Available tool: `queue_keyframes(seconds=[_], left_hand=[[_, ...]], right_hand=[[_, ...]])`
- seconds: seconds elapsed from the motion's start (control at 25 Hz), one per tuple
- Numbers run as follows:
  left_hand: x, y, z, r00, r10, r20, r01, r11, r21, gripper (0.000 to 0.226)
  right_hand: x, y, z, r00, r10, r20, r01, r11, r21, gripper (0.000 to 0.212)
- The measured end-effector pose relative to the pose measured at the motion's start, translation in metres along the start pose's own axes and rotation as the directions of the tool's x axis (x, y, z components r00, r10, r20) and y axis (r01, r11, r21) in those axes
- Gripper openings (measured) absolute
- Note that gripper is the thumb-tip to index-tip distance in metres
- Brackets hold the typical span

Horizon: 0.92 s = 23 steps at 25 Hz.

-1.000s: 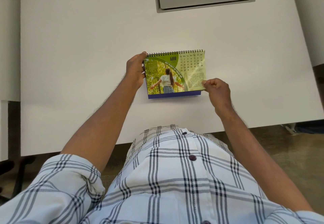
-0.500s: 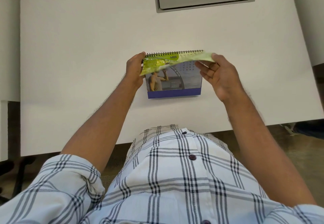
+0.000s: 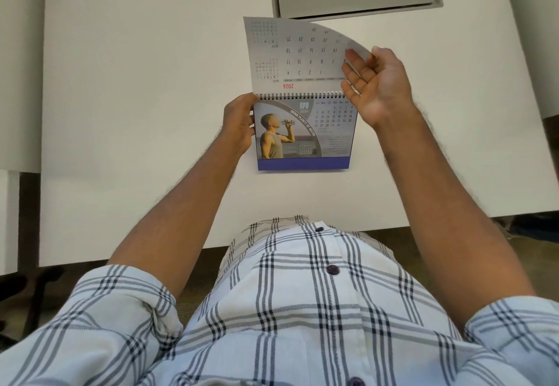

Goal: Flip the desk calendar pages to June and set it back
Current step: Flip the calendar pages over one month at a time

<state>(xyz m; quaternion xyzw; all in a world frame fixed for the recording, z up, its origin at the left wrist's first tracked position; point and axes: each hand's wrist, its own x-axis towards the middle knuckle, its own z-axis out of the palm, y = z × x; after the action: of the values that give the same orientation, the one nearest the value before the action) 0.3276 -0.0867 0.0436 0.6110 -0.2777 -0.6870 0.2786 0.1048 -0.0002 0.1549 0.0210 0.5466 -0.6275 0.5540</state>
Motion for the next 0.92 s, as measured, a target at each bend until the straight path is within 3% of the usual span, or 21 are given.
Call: queue_keyframes(seconds=[0.16,0.56,0.68,0.8,0.92], left_hand=[[0.000,0.002,0.003,0.999,0.004,-0.035,-0.005,1.000,-0.014,0.004],[-0.002,0.004,0.007,0.998,0.031,-0.061,-0.032,0.999,-0.028,0.008],[-0.004,0.004,0.009,0.997,0.024,-0.074,-0.027,0.999,-0.040,0.009],[-0.004,0.004,0.009,0.996,0.028,-0.086,-0.032,0.998,-0.048,0.011],[-0.003,0.003,0.009,0.996,0.030,-0.087,-0.034,0.998,-0.052,0.011]], right_hand=[[0.009,0.000,0.006,1.000,0.006,-0.016,-0.006,1.000,-0.011,0.028],[0.020,0.007,0.001,1.000,0.017,0.001,-0.017,0.992,-0.123,0.016],[0.019,0.009,-0.011,0.997,-0.066,-0.035,0.060,0.986,-0.152,0.014],[0.017,0.024,-0.033,0.957,-0.246,-0.157,0.198,0.942,-0.271,0.009],[0.012,0.062,-0.063,0.919,-0.306,-0.247,0.172,0.878,-0.446,0.028]])
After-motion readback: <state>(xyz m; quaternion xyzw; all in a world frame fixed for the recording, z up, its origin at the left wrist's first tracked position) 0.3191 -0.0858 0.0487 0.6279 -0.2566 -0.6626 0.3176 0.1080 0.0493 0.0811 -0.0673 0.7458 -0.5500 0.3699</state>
